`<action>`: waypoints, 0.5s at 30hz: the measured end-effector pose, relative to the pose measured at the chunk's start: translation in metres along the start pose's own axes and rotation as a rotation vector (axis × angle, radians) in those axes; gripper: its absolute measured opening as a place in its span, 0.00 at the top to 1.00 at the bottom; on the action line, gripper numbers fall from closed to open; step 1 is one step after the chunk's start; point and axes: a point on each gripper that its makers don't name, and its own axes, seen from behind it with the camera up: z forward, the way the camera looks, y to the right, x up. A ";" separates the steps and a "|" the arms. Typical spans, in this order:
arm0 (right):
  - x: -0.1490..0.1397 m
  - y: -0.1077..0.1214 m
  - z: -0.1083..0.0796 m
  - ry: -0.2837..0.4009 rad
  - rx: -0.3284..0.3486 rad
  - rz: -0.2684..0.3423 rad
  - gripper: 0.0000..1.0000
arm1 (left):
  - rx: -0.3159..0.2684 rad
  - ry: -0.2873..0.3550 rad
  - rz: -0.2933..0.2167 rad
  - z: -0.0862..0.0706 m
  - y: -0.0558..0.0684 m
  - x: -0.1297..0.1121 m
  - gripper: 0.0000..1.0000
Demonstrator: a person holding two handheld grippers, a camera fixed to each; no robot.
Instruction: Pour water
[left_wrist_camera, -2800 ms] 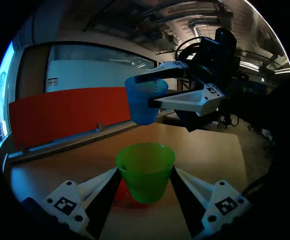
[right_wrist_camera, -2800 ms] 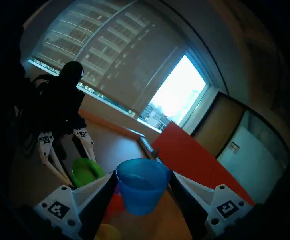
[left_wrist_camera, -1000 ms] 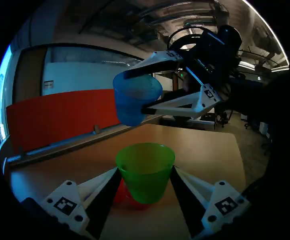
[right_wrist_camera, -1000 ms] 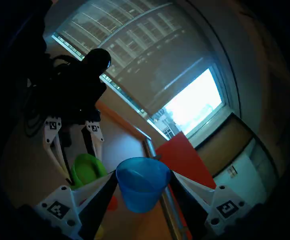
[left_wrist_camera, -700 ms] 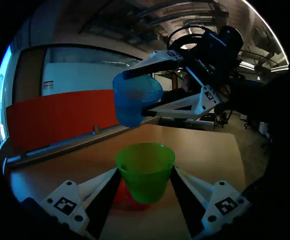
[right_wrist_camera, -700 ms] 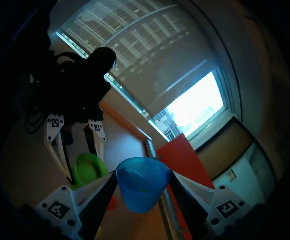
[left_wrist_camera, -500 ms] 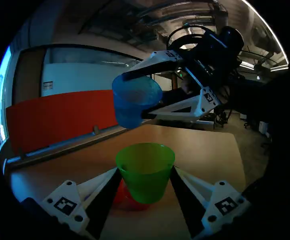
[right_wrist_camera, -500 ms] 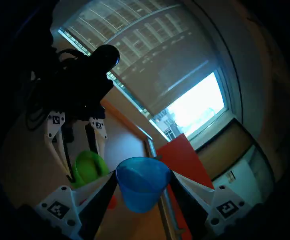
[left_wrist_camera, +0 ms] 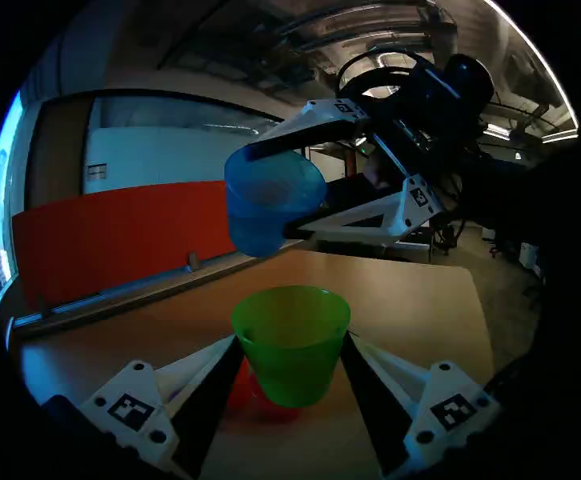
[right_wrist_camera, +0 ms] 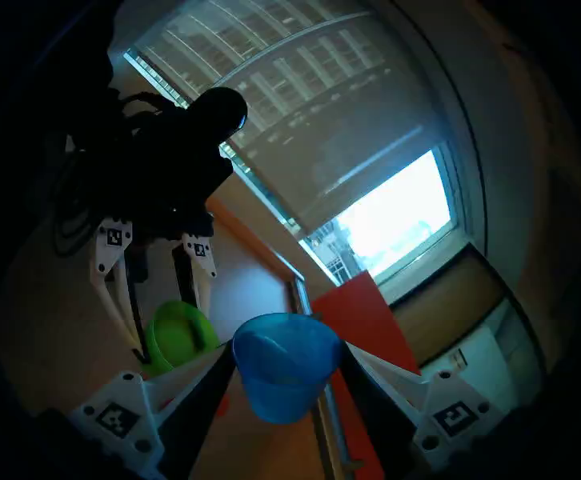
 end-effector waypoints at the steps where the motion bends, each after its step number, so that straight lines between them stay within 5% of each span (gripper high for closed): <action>1: 0.000 0.000 0.000 0.000 0.001 -0.002 0.08 | 0.000 0.001 0.000 0.000 0.000 0.000 0.17; 15: 0.002 0.000 0.001 -0.003 0.004 -0.048 0.08 | -0.002 0.007 0.001 0.000 0.001 0.002 0.17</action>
